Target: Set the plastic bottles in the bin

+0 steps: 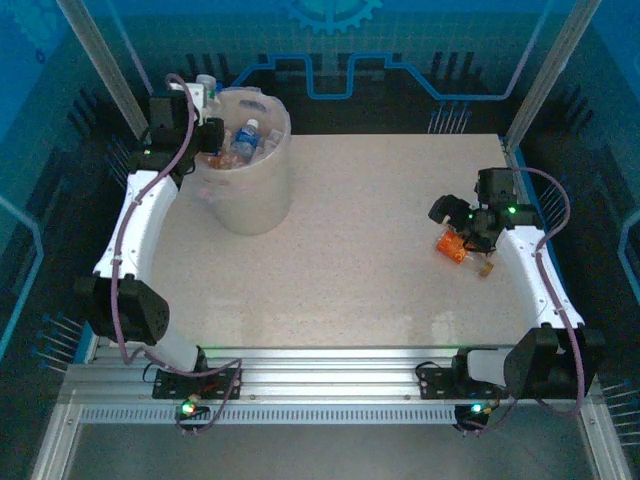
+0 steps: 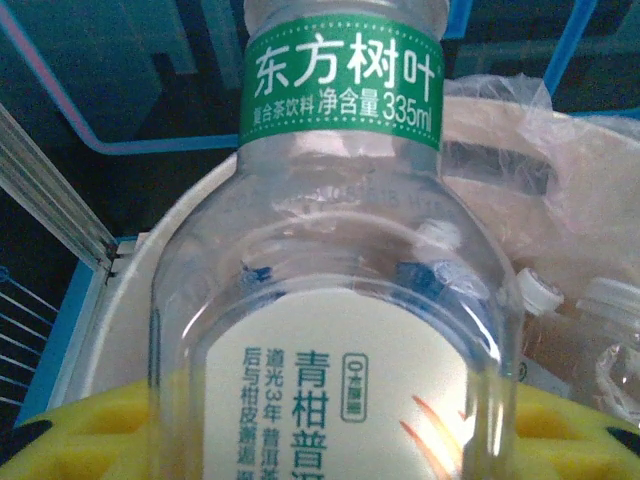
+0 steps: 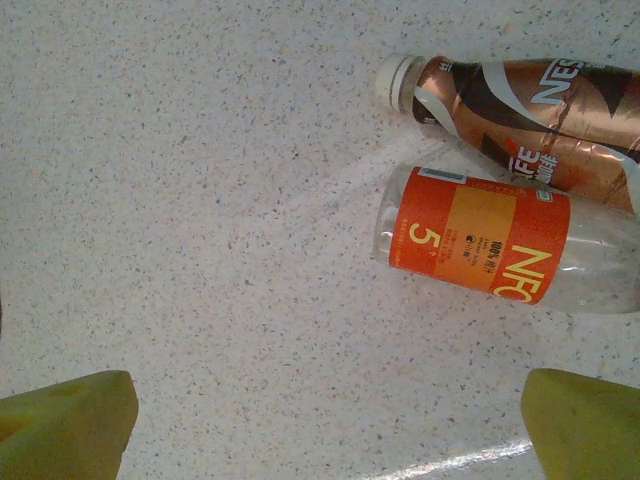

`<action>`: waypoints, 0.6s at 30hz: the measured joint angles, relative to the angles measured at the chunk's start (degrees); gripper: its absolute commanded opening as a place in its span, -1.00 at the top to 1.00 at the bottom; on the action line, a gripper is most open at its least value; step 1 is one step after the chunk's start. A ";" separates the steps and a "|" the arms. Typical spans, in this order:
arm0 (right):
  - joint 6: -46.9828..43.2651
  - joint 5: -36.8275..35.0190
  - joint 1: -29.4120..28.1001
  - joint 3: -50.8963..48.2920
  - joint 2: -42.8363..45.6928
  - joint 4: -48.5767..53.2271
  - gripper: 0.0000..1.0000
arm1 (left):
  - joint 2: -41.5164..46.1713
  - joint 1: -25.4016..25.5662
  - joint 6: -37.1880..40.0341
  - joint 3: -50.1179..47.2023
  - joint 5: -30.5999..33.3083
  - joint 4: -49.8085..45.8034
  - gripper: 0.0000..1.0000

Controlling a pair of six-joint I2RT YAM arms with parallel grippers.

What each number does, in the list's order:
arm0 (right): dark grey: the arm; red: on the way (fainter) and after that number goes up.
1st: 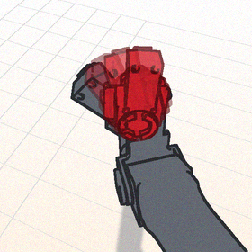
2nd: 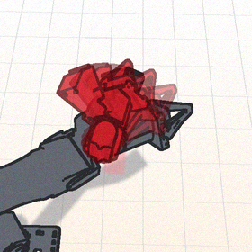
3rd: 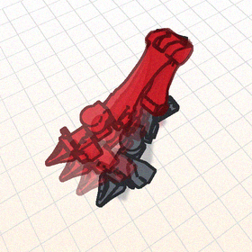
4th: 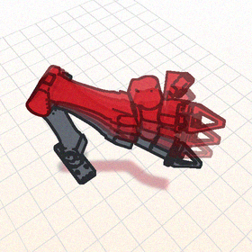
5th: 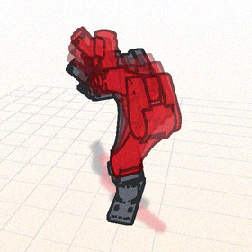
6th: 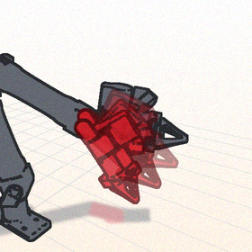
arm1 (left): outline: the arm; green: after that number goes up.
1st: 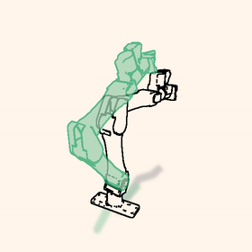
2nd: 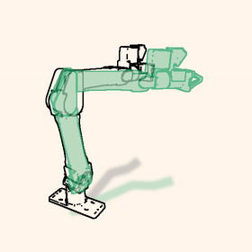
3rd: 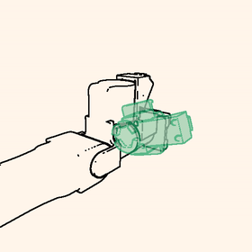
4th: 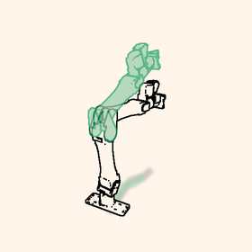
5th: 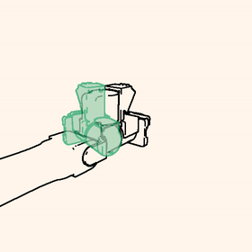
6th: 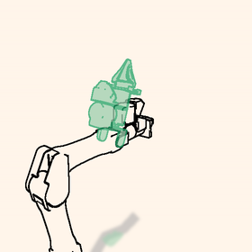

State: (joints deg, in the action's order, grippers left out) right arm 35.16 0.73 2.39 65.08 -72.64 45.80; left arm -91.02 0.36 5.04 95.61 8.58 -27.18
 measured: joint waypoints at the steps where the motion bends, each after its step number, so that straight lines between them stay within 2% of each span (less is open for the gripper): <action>1: 0.00 -0.15 -0.15 0.00 -0.11 0.02 -0.99 | 0.00 0.00 -0.35 -0.37 -0.31 0.09 -0.23; 3: 0.00 -0.22 -0.44 0.00 -0.42 0.00 -0.99 | -0.02 0.00 -0.66 -0.92 -0.57 0.24 -0.29; 10: 0.00 -0.35 -0.63 0.00 -0.83 0.02 -0.99 | -0.11 0.00 -2.10 -0.98 -0.52 0.48 -0.71; 18: -0.04 -0.59 -0.63 0.04 -0.87 0.04 -0.99 | 1.57 0.00 -2.60 -2.47 1.05 0.44 -0.91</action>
State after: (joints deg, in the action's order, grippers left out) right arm 35.11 0.14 1.76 65.12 -73.52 45.84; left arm -89.45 0.36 2.44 93.14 9.63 -26.74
